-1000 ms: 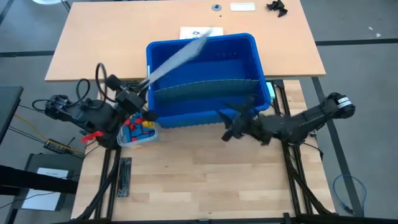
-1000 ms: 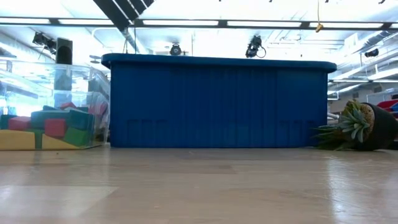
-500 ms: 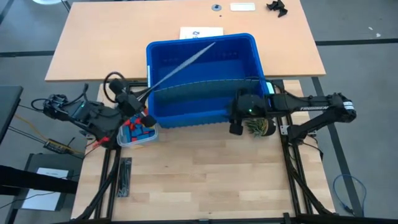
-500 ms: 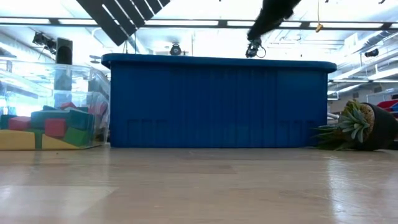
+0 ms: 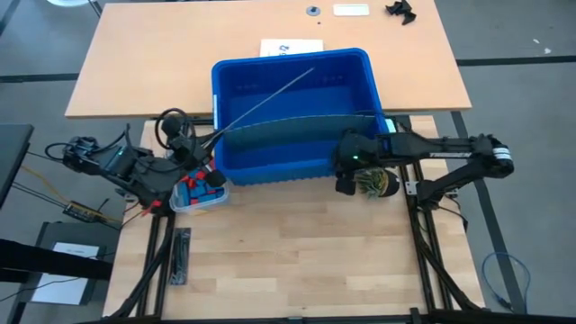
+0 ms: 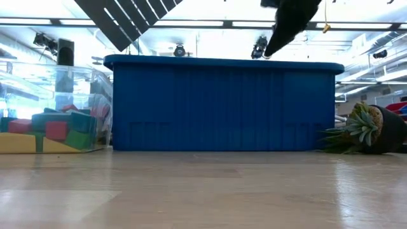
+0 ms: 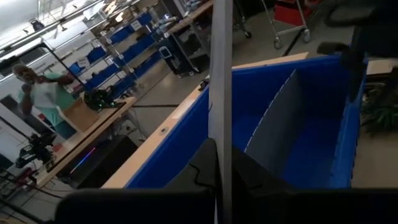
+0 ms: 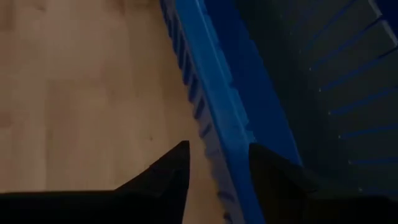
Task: Sort Items/Unsort Items
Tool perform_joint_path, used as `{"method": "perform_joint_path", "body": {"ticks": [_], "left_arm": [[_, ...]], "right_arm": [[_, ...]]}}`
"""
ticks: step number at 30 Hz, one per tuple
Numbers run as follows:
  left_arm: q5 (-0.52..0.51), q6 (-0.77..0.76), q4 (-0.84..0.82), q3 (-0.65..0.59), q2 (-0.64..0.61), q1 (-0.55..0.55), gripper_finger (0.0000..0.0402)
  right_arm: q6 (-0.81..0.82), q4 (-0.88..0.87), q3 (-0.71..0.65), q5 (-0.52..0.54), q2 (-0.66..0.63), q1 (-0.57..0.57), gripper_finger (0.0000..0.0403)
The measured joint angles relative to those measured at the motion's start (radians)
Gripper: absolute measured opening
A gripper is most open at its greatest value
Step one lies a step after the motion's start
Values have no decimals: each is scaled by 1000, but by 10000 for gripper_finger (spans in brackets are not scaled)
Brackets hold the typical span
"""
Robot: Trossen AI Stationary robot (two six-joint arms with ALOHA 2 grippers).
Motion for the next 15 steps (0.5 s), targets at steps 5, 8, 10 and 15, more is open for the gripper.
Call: {"method": "perform_joint_path", "body": {"ticks": [5,8,10,15], "left_arm": [[12,-12,-10,0,0,0,15],[15,-24,-18,0,0,0,15],[15,-24,-20,0,0,0,15],[19,-24,-20,0,0,0,15]], "right_arm": [[-66,-44,0,69,-23,18,183],[-121,6,0,72,0,15,193],[-153,42,0,67,28,6,196],[-268,73,0,66,125,-26,191]]}}
